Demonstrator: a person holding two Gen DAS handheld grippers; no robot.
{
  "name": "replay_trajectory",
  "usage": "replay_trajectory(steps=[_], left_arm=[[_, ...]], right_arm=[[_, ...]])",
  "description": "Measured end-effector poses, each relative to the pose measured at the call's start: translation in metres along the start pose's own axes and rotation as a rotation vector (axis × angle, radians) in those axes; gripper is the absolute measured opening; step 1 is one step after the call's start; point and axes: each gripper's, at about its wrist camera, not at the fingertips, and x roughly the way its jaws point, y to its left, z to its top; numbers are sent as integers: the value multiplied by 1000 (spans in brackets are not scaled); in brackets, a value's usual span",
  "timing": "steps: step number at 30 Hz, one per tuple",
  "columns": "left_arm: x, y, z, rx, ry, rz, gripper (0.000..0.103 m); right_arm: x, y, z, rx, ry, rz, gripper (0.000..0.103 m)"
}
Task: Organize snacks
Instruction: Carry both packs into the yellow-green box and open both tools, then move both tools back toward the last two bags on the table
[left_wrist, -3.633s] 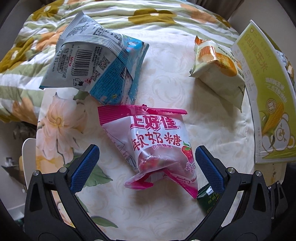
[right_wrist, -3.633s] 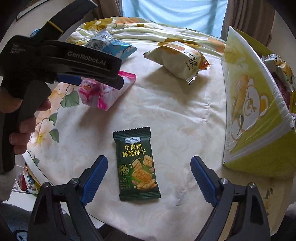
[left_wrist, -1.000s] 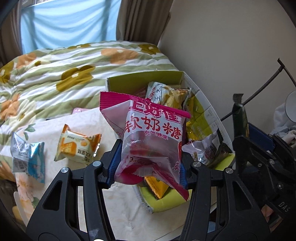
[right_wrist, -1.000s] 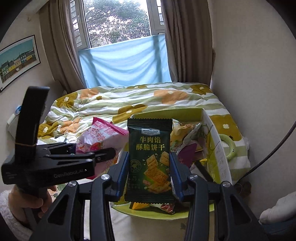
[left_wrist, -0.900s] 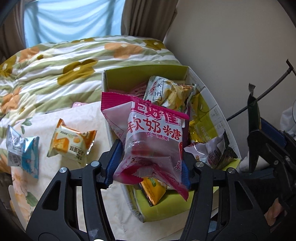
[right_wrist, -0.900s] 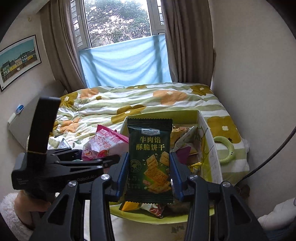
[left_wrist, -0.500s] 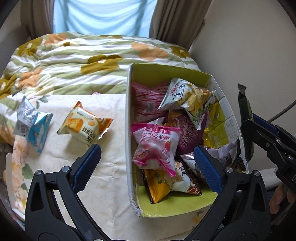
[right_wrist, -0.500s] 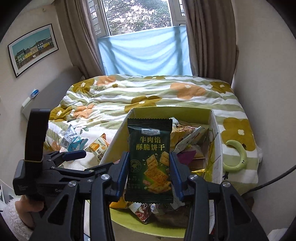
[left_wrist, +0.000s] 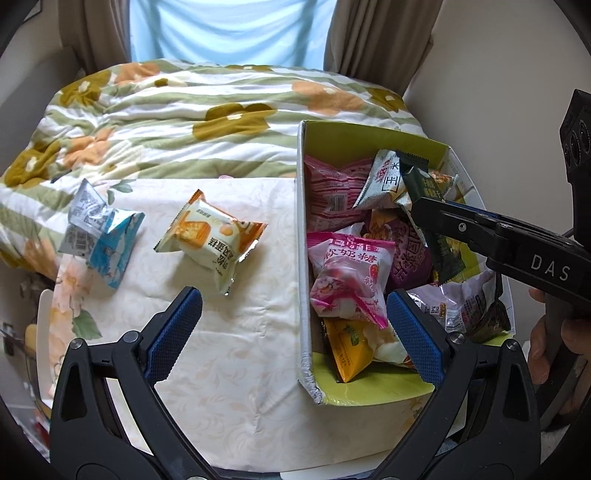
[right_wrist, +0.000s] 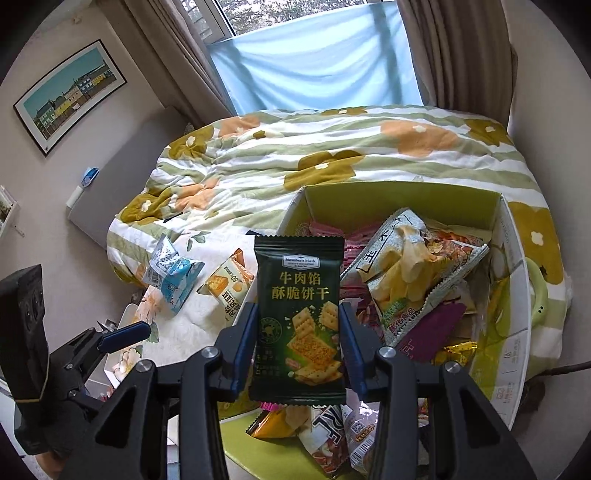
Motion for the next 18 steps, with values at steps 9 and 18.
replay_trajectory(steps=[9, 18], left_arm=[[-7, -2, -3, 15, -6, 13, 100], [-35, -10, -12, 17, -46, 9, 100]], right_arm=[[-16, -6, -8, 72, -59, -23, 95], [-49, 1, -20, 5, -133, -90, 95]])
